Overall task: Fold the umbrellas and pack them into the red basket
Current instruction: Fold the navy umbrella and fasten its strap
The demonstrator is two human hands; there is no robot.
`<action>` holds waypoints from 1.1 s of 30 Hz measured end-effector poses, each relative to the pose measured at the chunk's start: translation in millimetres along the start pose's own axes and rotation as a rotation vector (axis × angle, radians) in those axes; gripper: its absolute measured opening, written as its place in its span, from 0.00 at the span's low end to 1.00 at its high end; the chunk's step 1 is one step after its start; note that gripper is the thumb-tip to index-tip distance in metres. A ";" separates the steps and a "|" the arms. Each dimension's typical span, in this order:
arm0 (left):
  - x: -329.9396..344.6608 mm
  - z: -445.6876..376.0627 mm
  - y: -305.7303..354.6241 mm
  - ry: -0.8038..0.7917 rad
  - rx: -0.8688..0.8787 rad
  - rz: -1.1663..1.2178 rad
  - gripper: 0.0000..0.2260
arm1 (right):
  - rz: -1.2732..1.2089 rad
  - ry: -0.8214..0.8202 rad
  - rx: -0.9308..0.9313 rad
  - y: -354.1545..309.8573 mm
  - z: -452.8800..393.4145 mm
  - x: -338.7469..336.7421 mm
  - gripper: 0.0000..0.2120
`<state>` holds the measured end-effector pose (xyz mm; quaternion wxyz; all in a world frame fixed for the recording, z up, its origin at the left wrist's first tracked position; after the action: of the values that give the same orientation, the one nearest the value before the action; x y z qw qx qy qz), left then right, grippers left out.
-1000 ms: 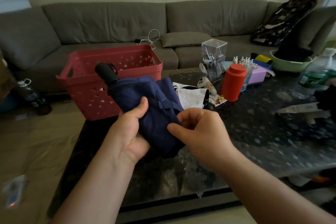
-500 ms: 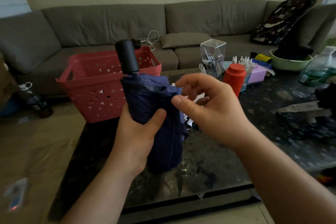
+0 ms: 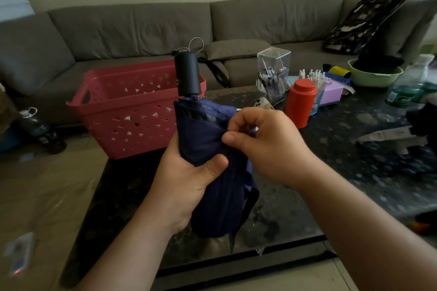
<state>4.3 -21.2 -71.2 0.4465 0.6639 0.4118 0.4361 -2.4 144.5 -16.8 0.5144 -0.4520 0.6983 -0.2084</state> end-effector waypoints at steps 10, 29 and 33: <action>5.0 -0.6 -7.6 0.036 -0.086 -0.043 0.35 | -0.243 -0.011 0.079 10.5 -3.0 -6.2 0.04; 8.6 0.8 -5.0 0.002 -0.143 0.038 0.37 | -0.234 0.029 0.275 21.7 -6.3 -4.5 0.14; 13.0 -2.5 -5.4 -0.078 -0.205 0.130 0.33 | -0.306 0.075 0.290 23.8 -8.5 -9.2 0.15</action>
<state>4.8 -7.1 -73.0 0.4984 0.6566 0.3035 0.4779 -19.5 162.7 -26.6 0.5100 -0.4658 0.6031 -0.3990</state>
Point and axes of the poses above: each hand's wrist, its own z-axis away from the middle knuckle, its own x-axis out of the palm, y = z × x, the point moved 4 cm from there along -z, towards the middle knuckle, and after that the axes turned 3 degrees about -y, right-handed, at the moved point
